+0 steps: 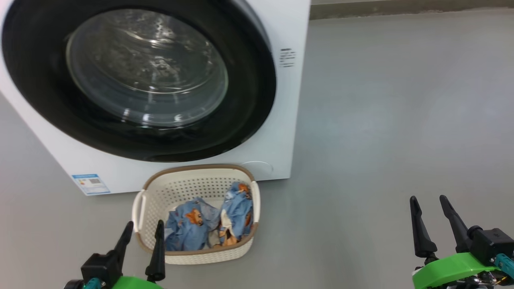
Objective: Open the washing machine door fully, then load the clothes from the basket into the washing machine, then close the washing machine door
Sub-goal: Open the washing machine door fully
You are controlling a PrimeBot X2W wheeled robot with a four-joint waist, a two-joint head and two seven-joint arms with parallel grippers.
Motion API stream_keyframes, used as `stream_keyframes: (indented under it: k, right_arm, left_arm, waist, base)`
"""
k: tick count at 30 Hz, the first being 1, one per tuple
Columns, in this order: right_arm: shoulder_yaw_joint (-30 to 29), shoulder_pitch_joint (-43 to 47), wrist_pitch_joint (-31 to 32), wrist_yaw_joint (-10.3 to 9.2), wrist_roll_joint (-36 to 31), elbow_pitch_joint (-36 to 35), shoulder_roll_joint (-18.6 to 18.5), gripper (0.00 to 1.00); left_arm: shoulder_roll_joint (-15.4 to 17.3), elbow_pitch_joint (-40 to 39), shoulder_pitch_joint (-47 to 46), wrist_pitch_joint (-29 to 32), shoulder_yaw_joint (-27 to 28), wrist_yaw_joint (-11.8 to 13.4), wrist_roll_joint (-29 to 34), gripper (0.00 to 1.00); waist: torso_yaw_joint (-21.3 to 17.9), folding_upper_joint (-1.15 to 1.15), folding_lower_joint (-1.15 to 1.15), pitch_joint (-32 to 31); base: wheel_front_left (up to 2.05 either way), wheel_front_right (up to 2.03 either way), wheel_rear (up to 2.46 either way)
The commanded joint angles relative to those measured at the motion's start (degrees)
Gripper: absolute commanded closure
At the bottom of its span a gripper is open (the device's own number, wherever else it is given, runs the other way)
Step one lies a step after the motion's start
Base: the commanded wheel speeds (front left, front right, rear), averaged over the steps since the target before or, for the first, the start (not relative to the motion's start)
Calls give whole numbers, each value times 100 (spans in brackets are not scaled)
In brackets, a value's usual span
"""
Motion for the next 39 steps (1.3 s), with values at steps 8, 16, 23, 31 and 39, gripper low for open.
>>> stream_keyframes:
  k: [8, 16, 23, 31, 39]
  right_arm:
    - [86, -127, -71, 44, -25, -182, -22, 0]
    - [139, -201, -71, 44, 51, -161, 7, 44]
    - [165, -511, -71, 44, 521, -200, 63, 100]
    - [98, -1389, -71, 44, 1903, -180, 162, 100]
    - [109, -2344, -71, 44, 3479, -236, 83, 100]
  left_arm:
    - [126, -194, -256, -78, 62, 3, -123, 0]
    - [119, -202, -259, -78, 3, 3, -170, 0]
    - [84, -247, -192, -78, -28, 3, -206, 0]
    - [31, -272, -190, -78, -129, 3, -276, 0]
    - [13, -348, -407, -78, -193, 3, -289, 0]
  waist:
    - [10, 0, 0, 47]
    - [58, 0, 0, 114]
    - [74, 0, 0, 178]
    - [76, 0, 0, 318]
    - [205, 0, 0, 527]
  base:
    - [56, 56, -113]
    - [5, 5, -10]
    - [0, 0, 0]
    - [0, 0, 0]
    - [0, 0, 0]
